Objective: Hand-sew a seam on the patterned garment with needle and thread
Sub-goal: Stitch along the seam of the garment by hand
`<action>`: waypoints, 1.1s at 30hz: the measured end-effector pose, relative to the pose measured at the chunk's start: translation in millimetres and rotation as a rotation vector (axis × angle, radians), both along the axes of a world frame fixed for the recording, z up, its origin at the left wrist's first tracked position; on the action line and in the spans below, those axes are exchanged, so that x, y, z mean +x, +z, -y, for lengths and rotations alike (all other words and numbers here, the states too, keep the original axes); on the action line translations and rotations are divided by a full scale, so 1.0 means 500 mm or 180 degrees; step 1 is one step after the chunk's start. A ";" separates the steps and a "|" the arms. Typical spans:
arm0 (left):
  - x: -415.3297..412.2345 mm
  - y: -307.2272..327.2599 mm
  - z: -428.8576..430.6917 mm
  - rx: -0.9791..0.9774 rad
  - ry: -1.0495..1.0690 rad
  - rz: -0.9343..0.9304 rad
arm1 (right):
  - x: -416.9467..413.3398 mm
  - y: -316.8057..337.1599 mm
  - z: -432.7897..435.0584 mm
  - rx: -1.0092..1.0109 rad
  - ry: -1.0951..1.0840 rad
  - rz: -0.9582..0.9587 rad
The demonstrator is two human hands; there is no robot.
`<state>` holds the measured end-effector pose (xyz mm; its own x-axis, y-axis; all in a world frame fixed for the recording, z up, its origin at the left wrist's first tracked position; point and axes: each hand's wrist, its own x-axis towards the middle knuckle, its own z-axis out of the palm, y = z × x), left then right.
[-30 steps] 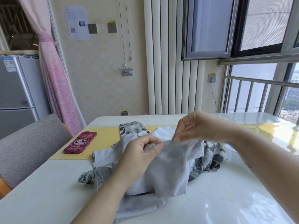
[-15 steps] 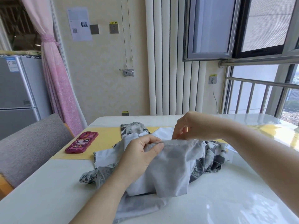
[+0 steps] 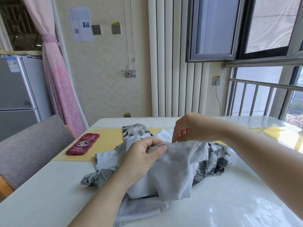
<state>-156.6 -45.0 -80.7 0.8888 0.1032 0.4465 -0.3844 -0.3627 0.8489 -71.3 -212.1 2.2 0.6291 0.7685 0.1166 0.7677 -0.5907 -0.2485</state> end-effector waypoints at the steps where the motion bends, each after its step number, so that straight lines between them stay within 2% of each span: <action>1: 0.000 -0.001 -0.001 -0.0031 -0.0012 -0.0024 | 0.000 -0.001 -0.002 0.0019 0.0005 -0.0003; 7: 0.001 -0.005 -0.005 -0.0287 -0.0136 -0.0109 | -0.001 -0.009 -0.011 0.0191 -0.0026 -0.0055; 24: -0.001 -0.004 -0.003 -0.0381 -0.0192 -0.0153 | -0.003 -0.013 -0.018 0.0209 0.0164 0.0133; 29: -0.001 -0.005 -0.004 -0.0507 -0.0202 -0.0200 | -0.020 -0.014 -0.022 0.0366 0.0289 0.0223; 33: 0.004 -0.008 -0.007 -0.0719 -0.0167 -0.0239 | -0.041 -0.019 -0.026 0.0807 0.0492 -0.0099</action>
<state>-154.5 -41.6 -84.4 0.9254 0.1458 0.3499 -0.3305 -0.1415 0.9331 -91.7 -198.9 -7.2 0.5132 0.8043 0.2995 0.8333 -0.3834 -0.3981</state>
